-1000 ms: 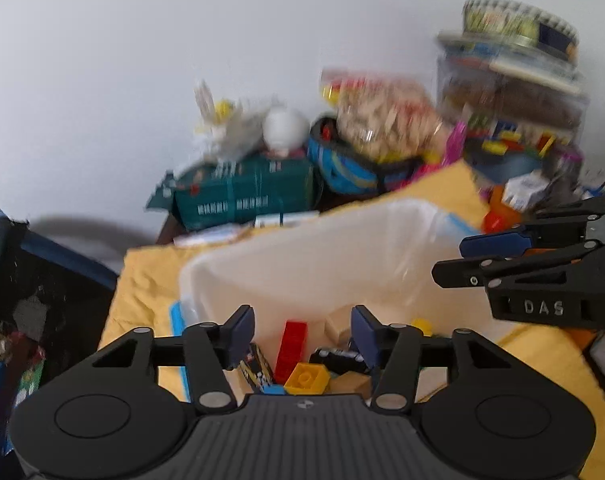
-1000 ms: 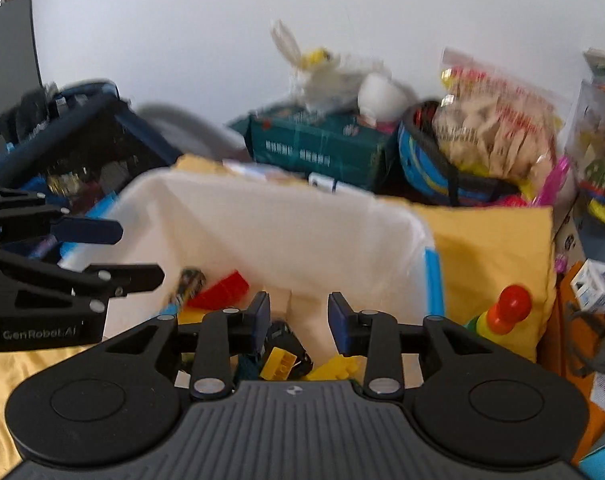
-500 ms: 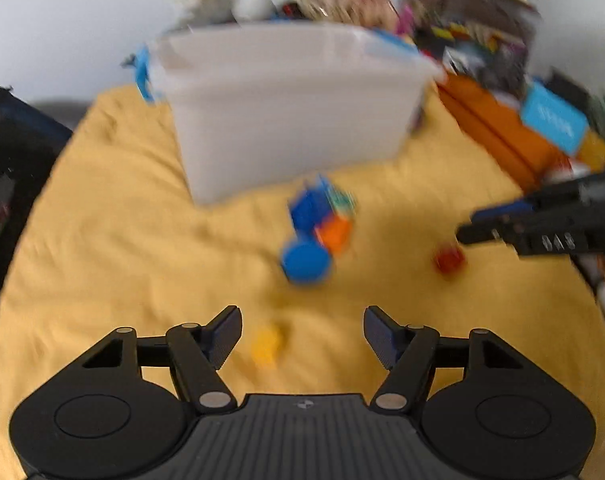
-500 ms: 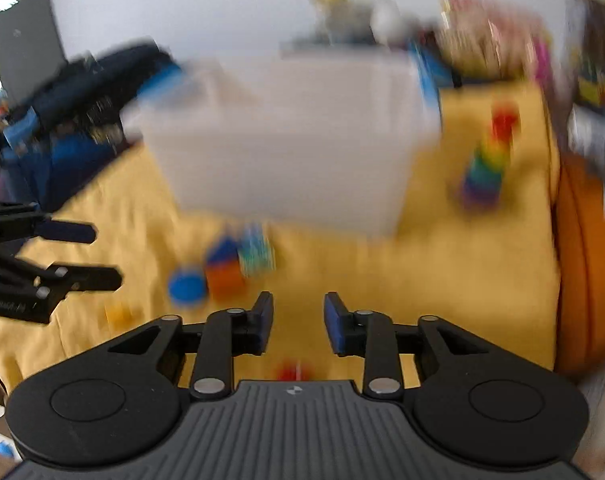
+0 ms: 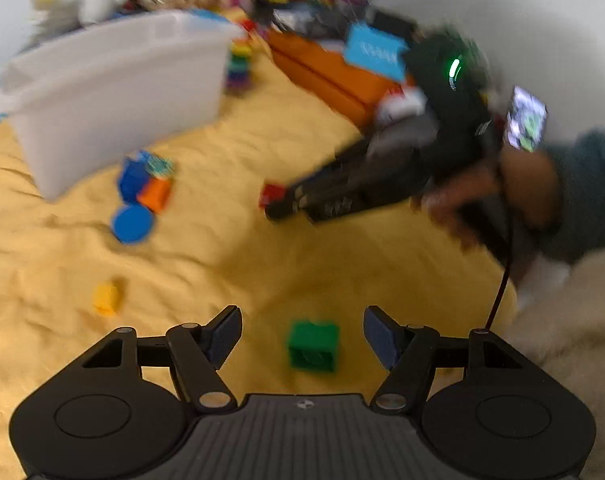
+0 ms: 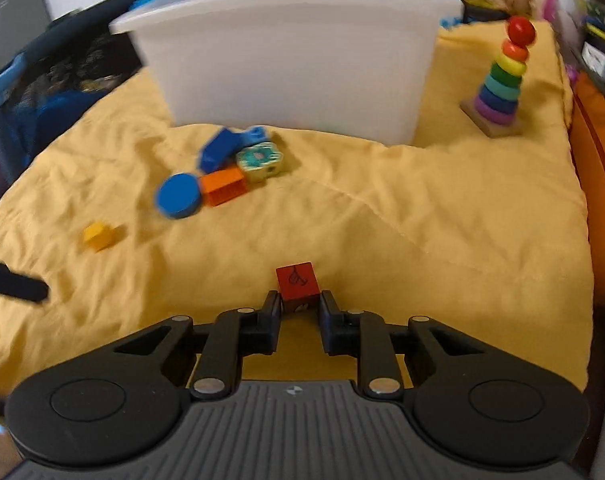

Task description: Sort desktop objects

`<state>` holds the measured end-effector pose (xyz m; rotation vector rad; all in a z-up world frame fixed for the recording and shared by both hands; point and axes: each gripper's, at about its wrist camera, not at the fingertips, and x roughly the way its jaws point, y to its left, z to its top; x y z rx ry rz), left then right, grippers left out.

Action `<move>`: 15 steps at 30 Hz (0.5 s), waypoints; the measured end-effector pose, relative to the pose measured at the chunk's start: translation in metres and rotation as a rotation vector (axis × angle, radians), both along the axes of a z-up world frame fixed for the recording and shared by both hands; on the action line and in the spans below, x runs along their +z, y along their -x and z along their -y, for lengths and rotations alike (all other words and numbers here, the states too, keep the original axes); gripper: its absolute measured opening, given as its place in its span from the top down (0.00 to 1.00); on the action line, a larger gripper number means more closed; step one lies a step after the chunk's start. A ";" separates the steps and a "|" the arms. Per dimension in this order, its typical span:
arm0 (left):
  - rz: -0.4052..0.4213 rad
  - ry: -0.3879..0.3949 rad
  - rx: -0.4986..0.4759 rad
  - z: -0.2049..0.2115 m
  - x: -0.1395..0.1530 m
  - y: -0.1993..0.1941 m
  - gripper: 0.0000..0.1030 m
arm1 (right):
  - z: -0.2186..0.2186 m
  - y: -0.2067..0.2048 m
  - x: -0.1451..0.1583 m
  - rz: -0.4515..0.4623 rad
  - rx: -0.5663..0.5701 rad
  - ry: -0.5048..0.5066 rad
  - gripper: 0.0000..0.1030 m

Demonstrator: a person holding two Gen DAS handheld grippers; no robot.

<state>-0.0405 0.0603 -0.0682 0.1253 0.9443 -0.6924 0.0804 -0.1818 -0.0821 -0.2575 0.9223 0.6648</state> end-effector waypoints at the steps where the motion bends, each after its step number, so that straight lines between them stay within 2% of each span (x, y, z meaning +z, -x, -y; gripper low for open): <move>1: -0.010 -0.017 0.000 0.003 -0.006 0.000 0.32 | 0.002 0.007 0.003 0.014 0.022 0.004 0.78; 3: -0.031 -0.012 0.005 0.006 -0.015 -0.004 0.32 | 0.007 0.020 0.008 0.037 0.047 0.025 0.78; 5: -0.061 0.000 0.009 0.007 -0.024 -0.009 0.37 | 0.015 0.030 0.010 0.030 0.050 0.018 0.78; 6: -0.065 0.003 0.003 0.008 -0.028 -0.008 0.43 | 0.018 0.034 0.010 0.017 0.045 0.012 0.78; 7: -0.077 0.002 -0.005 0.010 -0.030 -0.008 0.60 | 0.022 0.039 0.009 0.004 0.040 0.010 0.78; 8: -0.105 -0.009 -0.016 0.013 -0.035 -0.010 0.64 | 0.024 0.041 0.008 -0.004 0.036 0.011 0.78; 11: -0.084 -0.003 -0.012 0.011 -0.035 -0.005 0.64 | 0.027 0.049 0.002 -0.025 0.030 0.022 0.78; 15: -0.036 -0.020 0.017 0.006 -0.031 -0.003 0.65 | 0.028 0.059 0.001 -0.010 0.046 0.026 0.78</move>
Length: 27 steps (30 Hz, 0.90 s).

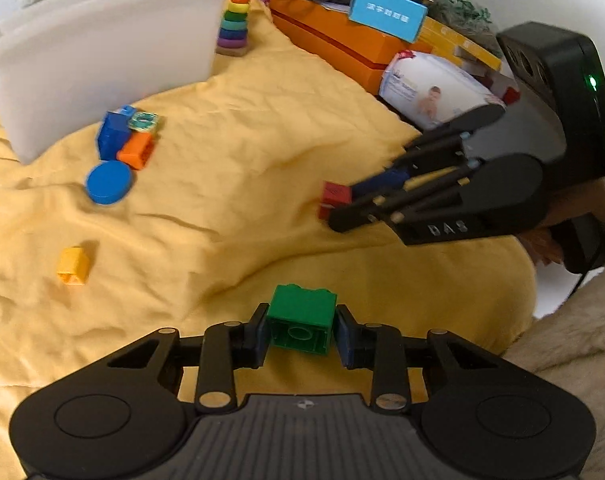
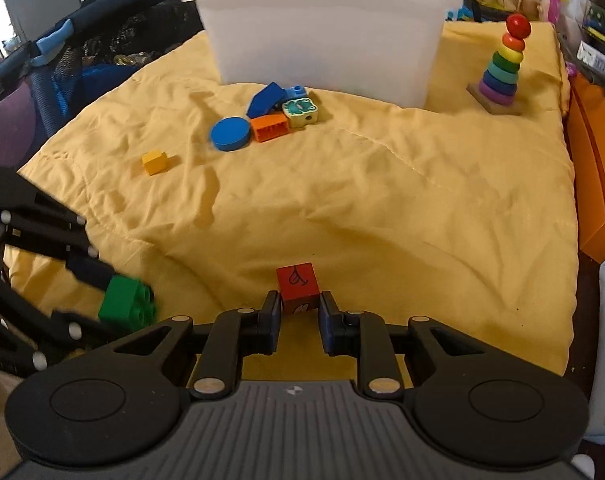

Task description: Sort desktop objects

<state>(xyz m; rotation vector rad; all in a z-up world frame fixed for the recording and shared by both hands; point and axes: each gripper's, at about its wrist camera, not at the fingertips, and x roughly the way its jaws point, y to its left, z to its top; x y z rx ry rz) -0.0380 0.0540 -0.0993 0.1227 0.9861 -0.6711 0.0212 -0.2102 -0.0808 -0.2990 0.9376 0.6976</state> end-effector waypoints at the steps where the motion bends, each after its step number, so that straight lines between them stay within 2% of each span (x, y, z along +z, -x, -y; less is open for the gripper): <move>1: 0.018 -0.001 0.009 0.000 0.002 -0.001 0.64 | 0.000 0.001 -0.002 0.000 0.001 0.006 0.78; 5: 0.160 0.014 0.013 0.008 0.009 -0.014 0.64 | 0.001 0.003 -0.005 0.004 0.000 0.005 0.78; 8: 0.248 0.002 0.055 0.018 0.005 -0.036 0.64 | 0.000 -0.001 -0.006 -0.004 -0.012 -0.009 0.78; 10: 0.213 -0.026 0.072 0.020 -0.002 -0.045 0.60 | -0.003 -0.002 -0.006 0.000 -0.016 -0.010 0.78; 12: 0.171 -0.053 0.049 0.018 -0.008 -0.039 0.60 | -0.005 -0.002 -0.005 0.003 -0.015 -0.007 0.78; 16: 0.197 -0.096 0.024 0.009 -0.005 -0.008 0.61 | -0.002 -0.001 -0.006 0.001 -0.020 -0.016 0.78; 20: 0.176 -0.126 0.062 -0.006 -0.002 0.000 0.61 | -0.001 -0.002 -0.007 -0.005 -0.023 -0.024 0.78; 21: 0.195 -0.130 0.059 -0.005 0.002 0.001 0.60 | -0.002 -0.003 -0.007 -0.004 -0.022 -0.023 0.78; 23: 0.268 -0.168 0.015 0.007 0.011 0.004 0.56 | -0.004 -0.003 -0.007 -0.002 -0.019 -0.021 0.77; 25: 0.359 -0.231 -0.062 0.025 0.016 0.009 0.43 | -0.005 -0.004 -0.007 0.000 -0.018 -0.020 0.77; 27: 0.431 -0.313 -0.167 0.045 0.012 0.015 0.42 | -0.005 -0.004 -0.007 0.000 -0.019 -0.019 0.77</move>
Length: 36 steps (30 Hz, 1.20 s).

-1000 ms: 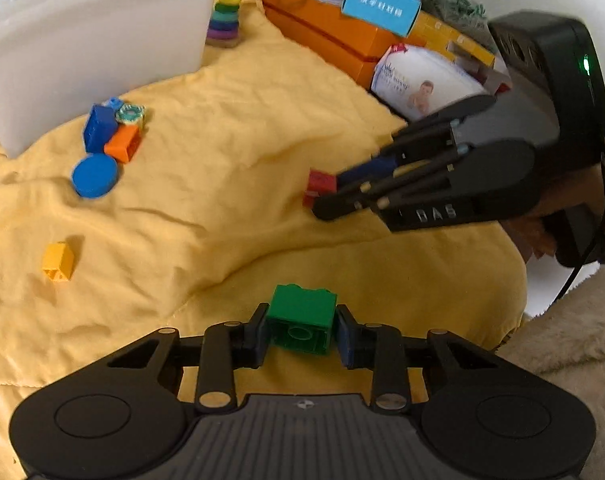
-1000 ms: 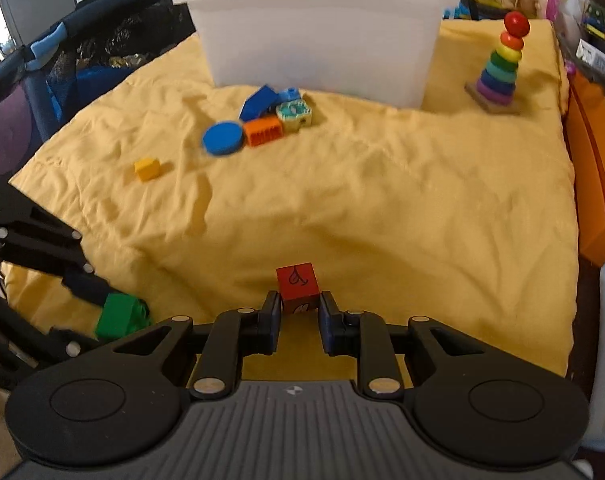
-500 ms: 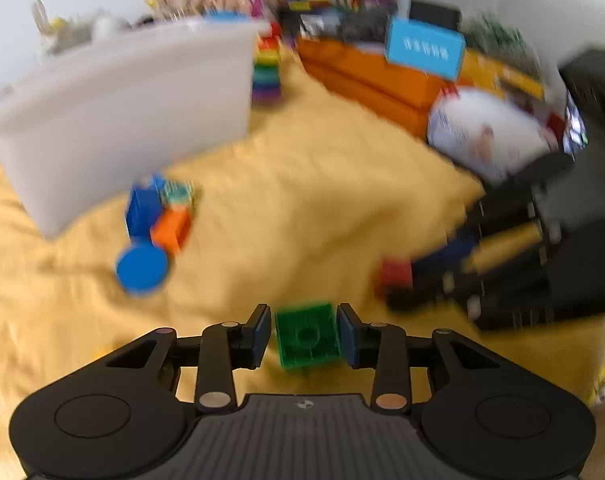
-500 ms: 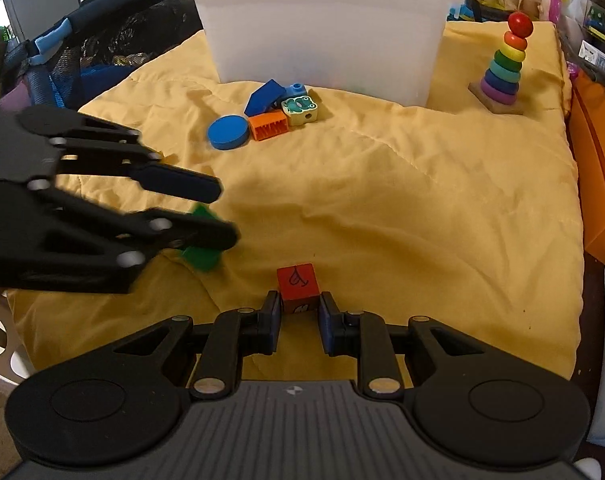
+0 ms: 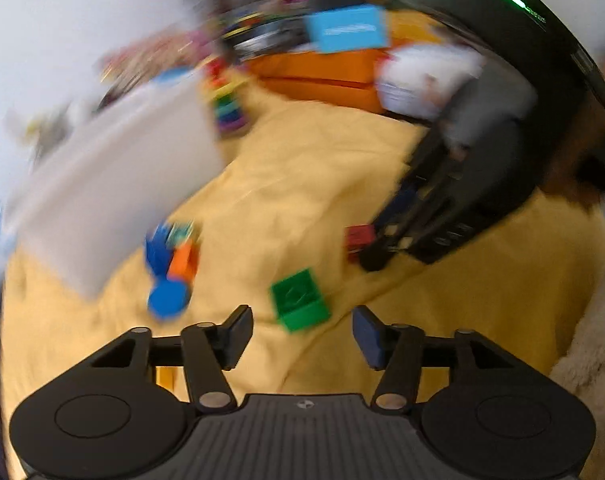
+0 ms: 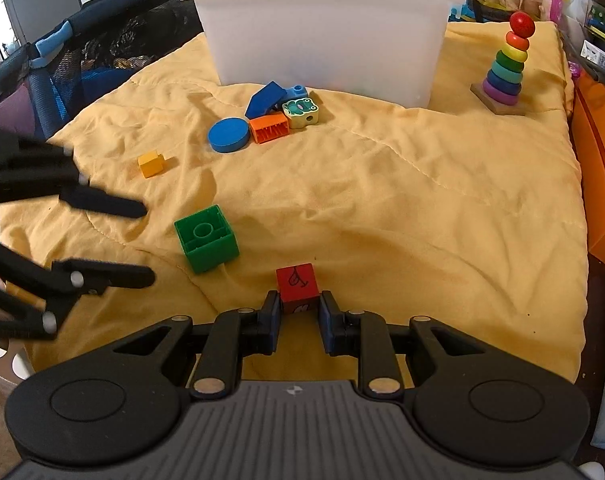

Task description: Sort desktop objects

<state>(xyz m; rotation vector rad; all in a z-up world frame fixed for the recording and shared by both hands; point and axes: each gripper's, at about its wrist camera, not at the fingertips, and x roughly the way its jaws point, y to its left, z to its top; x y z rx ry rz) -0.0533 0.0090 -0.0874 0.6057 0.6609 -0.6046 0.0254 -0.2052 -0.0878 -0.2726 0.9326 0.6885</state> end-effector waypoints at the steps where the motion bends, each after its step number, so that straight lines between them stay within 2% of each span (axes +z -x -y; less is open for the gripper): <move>1: 0.018 -0.048 -0.036 0.007 -0.003 0.001 0.42 | 0.000 0.000 0.000 0.000 0.001 0.001 0.77; 3: 0.043 -0.141 -0.080 0.020 -0.012 0.001 0.42 | 0.000 0.000 0.000 -0.001 -0.001 0.000 0.77; 5: 0.051 -0.194 -0.074 0.025 -0.016 -0.006 0.42 | 0.000 0.000 0.000 -0.003 -0.004 -0.002 0.77; 6: 0.041 -0.193 -0.073 0.026 -0.016 -0.011 0.43 | 0.000 0.000 0.000 -0.003 -0.007 -0.003 0.77; 9: -0.021 -0.146 -0.066 0.025 -0.013 -0.023 0.57 | 0.000 0.001 0.000 -0.002 -0.016 -0.008 0.77; 11: -0.059 -0.097 -0.036 0.021 -0.010 -0.031 0.59 | 0.000 0.002 -0.001 -0.001 -0.021 -0.010 0.77; 14: -0.218 0.108 0.112 -0.005 -0.001 -0.051 0.61 | 0.000 0.002 0.000 0.000 -0.026 -0.011 0.76; 19: -0.518 0.540 0.480 -0.081 -0.015 -0.078 0.62 | 0.001 0.004 0.000 0.001 -0.034 -0.015 0.76; 20: -0.547 0.600 0.539 -0.093 -0.018 -0.079 0.62 | 0.000 0.004 0.000 0.002 -0.034 -0.014 0.76; 23: -0.585 0.701 0.669 -0.117 -0.025 -0.081 0.62 | 0.001 0.004 0.000 0.000 -0.030 -0.013 0.76; 25: -0.521 0.667 0.727 -0.126 -0.021 -0.080 0.59 | 0.001 0.004 -0.001 0.000 -0.030 -0.011 0.76; 28: -0.433 0.573 0.712 -0.131 -0.009 -0.075 0.58 | 0.001 0.004 -0.001 0.001 -0.031 -0.010 0.76; 32: -0.323 0.436 0.641 -0.121 0.007 -0.064 0.59 | 0.000 0.004 -0.001 0.001 -0.031 -0.009 0.76; 36: -0.256 0.311 0.558 -0.097 0.008 -0.059 0.57 | -0.001 0.004 0.000 0.002 -0.033 -0.008 0.75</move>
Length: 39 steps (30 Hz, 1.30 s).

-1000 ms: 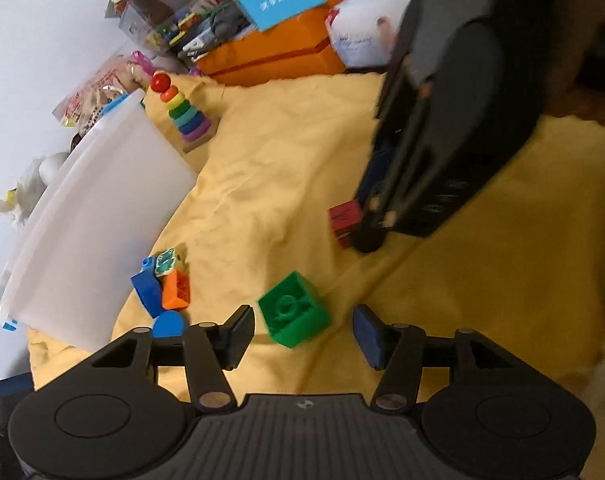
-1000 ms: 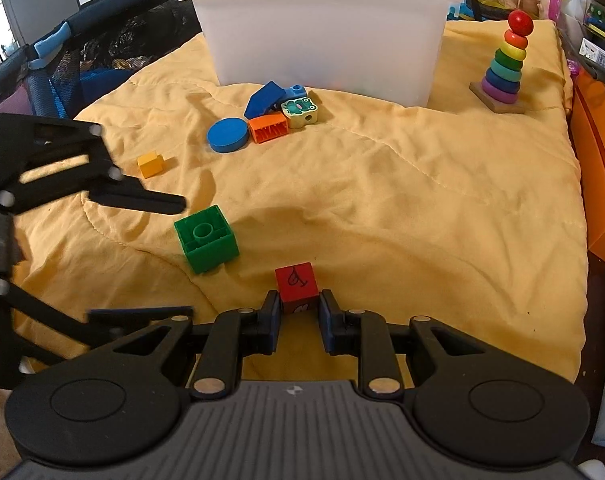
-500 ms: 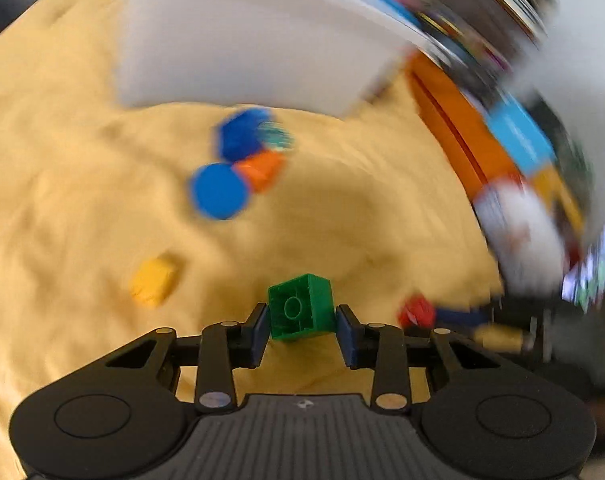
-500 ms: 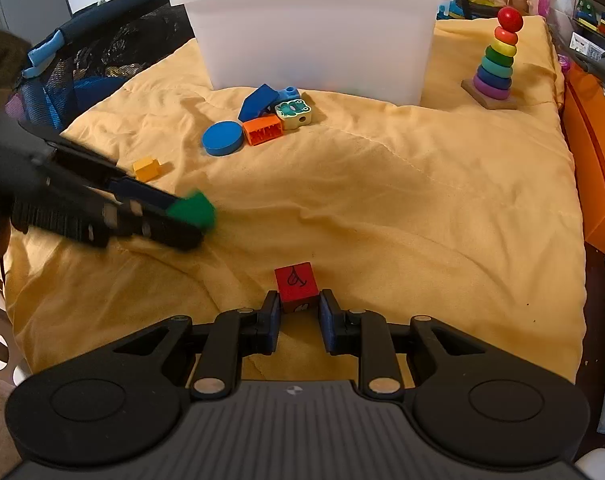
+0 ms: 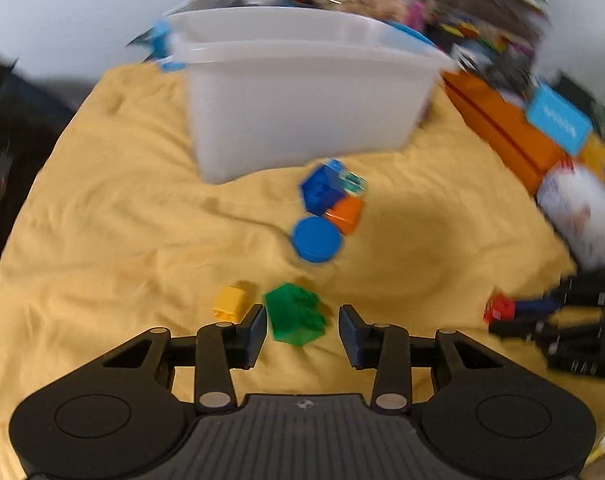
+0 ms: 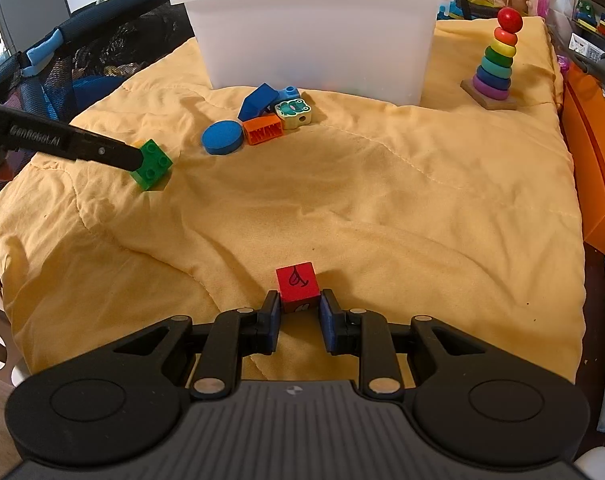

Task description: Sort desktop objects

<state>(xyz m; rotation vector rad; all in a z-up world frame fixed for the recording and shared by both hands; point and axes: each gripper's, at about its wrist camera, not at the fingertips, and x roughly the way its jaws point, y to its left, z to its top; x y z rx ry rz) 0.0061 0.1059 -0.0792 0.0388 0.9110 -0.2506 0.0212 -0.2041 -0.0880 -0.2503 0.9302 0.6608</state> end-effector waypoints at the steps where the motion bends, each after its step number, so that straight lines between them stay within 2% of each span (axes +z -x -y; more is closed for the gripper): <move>1: 0.010 -0.041 -0.005 0.003 -0.001 0.001 0.57 | 0.000 0.000 0.000 0.000 0.000 0.002 0.75; 5: 0.049 -0.177 -0.037 0.021 -0.006 0.001 0.57 | -0.001 0.001 0.001 0.001 -0.001 0.006 0.75; 8: 0.034 -0.214 -0.023 0.022 -0.013 -0.004 0.57 | -0.001 0.002 0.001 0.003 -0.003 0.006 0.75; 13: 0.008 -0.184 0.002 0.014 -0.026 -0.006 0.57 | -0.005 0.003 0.002 0.017 0.004 0.018 0.75; 15: 0.006 -0.150 0.006 0.011 -0.026 -0.009 0.66 | -0.007 0.003 0.002 0.022 0.001 0.021 0.75; 17: 0.002 -0.124 -0.003 0.011 -0.026 -0.008 0.66 | -0.007 0.001 0.003 0.035 -0.009 0.022 0.62; 19: -0.004 -0.096 -0.026 0.012 -0.023 -0.003 0.66 | -0.007 -0.002 0.003 0.043 -0.015 0.023 0.64; 20: 0.002 -0.093 -0.032 0.013 -0.020 -0.001 0.66 | -0.007 -0.004 0.002 0.041 -0.013 0.022 0.69; 22: 0.025 -0.082 -0.043 0.014 -0.010 0.003 0.66 | -0.009 -0.006 0.002 0.025 0.007 0.017 0.79; 26: 0.107 -0.074 -0.059 0.017 0.024 -0.007 0.66 | -0.017 -0.010 0.018 0.053 0.039 0.010 0.79; 33: 0.306 -0.109 -0.048 0.020 0.095 -0.058 0.66 | -0.046 -0.062 0.088 0.260 0.041 -0.057 0.79; 39: 0.381 -0.147 -0.017 0.018 0.125 -0.117 0.66 | -0.073 -0.122 0.136 0.376 -0.004 -0.086 0.79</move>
